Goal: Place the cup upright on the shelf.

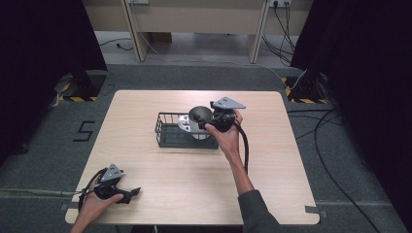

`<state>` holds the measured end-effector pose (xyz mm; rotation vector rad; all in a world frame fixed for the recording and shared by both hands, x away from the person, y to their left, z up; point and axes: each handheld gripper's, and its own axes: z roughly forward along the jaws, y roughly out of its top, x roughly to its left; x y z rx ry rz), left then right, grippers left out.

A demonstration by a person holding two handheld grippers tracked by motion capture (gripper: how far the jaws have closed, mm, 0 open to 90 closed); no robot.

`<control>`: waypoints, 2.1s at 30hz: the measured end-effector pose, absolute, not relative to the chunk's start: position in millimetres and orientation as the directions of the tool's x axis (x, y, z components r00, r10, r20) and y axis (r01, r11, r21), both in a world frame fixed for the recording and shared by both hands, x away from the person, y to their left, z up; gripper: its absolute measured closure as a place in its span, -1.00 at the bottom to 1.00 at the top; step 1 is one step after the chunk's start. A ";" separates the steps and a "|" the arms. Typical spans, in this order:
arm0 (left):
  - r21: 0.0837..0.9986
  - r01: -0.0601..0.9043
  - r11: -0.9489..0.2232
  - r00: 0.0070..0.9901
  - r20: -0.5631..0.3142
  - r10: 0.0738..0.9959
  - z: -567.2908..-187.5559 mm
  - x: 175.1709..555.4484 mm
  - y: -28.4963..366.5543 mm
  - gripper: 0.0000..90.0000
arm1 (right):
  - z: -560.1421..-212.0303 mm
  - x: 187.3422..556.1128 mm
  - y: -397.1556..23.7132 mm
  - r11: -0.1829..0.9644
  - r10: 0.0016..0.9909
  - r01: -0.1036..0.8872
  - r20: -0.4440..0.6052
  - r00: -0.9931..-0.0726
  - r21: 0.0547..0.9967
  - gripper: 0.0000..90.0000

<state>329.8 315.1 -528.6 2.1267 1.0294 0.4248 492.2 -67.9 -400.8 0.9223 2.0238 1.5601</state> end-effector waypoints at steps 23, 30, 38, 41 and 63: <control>0.730 0.541 -0.418 0.626 -0.017 0.780 -528.5 329.6 315.0 -1.00 | -396.9 448.0 -92.5 0.165 0.694 0.231 0.054 -0.718 0.959 -0.67; 0.730 0.541 -0.419 0.626 -0.017 0.779 -528.5 329.6 315.1 -1.00 | -401.4 435.6 -96.0 0.158 0.687 0.236 0.065 -0.723 0.959 -0.67; 0.730 0.541 -0.419 0.627 -0.017 0.779 -528.5 329.6 315.1 -1.00 | -404.5 427.2 -99.3 0.153 0.685 0.240 0.072 -0.725 0.959 -0.67; 0.730 0.541 -0.419 0.626 -0.017 0.779 -528.5 329.6 315.0 -1.00 | -406.0 423.3 -100.1 0.154 0.682 0.239 0.071 -0.727 0.959 -0.67; 0.729 0.541 -0.419 0.627 -0.018 0.779 -528.5 329.7 315.0 -1.00 | -424.7 384.3 -116.3 0.229 0.682 0.225 0.009 -0.731 0.947 -0.67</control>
